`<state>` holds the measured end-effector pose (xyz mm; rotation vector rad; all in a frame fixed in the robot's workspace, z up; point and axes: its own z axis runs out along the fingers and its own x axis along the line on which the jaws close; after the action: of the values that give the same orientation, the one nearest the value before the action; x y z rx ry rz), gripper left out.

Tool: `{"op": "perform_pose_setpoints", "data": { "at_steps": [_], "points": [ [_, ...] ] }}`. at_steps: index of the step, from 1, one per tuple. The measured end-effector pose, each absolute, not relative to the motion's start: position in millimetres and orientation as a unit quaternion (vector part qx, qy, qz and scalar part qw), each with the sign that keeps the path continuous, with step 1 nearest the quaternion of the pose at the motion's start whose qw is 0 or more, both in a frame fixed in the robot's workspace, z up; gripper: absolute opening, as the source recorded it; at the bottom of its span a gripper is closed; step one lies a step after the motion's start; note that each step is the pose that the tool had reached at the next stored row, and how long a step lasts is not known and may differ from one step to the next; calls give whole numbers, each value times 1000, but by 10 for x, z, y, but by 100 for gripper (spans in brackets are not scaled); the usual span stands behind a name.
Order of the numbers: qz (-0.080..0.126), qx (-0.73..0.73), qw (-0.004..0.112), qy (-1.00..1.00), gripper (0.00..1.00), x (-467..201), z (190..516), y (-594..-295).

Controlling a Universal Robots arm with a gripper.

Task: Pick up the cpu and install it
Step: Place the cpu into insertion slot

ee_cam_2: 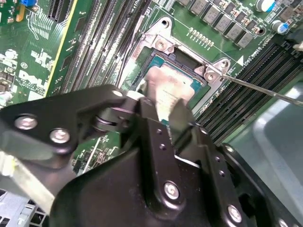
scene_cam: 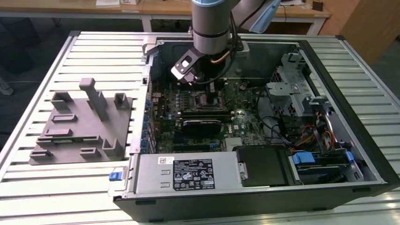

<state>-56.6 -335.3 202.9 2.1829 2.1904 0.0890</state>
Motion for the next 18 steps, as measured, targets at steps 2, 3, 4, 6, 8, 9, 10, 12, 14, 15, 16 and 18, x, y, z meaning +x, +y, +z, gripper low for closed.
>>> {"op": "perform_pose_setpoints", "data": {
  "at_steps": [2,3,4,6,8,9,10,12,14,15,16,18],
  "points": [
    [29,705,24,708,30,-564,2035,-3353],
    [28,705,23,708,30,-561,2039,-3353],
    [28,705,23,708,24,-558,2044,-3353],
    [27,705,22,708,18,-553,2053,-3353],
    [26,706,22,708,11,-551,2062,-3353],
    [26,706,21,708,11,-552,2068,-3353],
    [26,706,21,708,11,-551,2072,-3353],
    [26,706,21,708,11,-551,2075,-3353],
    [26,706,21,708,11,-551,2079,-3353],
    [26,706,21,708,11,-551,2082,-3353],
    [26,705,21,708,11,-551,2085,-3353],
    [26,706,21,708,11,-551,2087,-3353]
  ]
}}
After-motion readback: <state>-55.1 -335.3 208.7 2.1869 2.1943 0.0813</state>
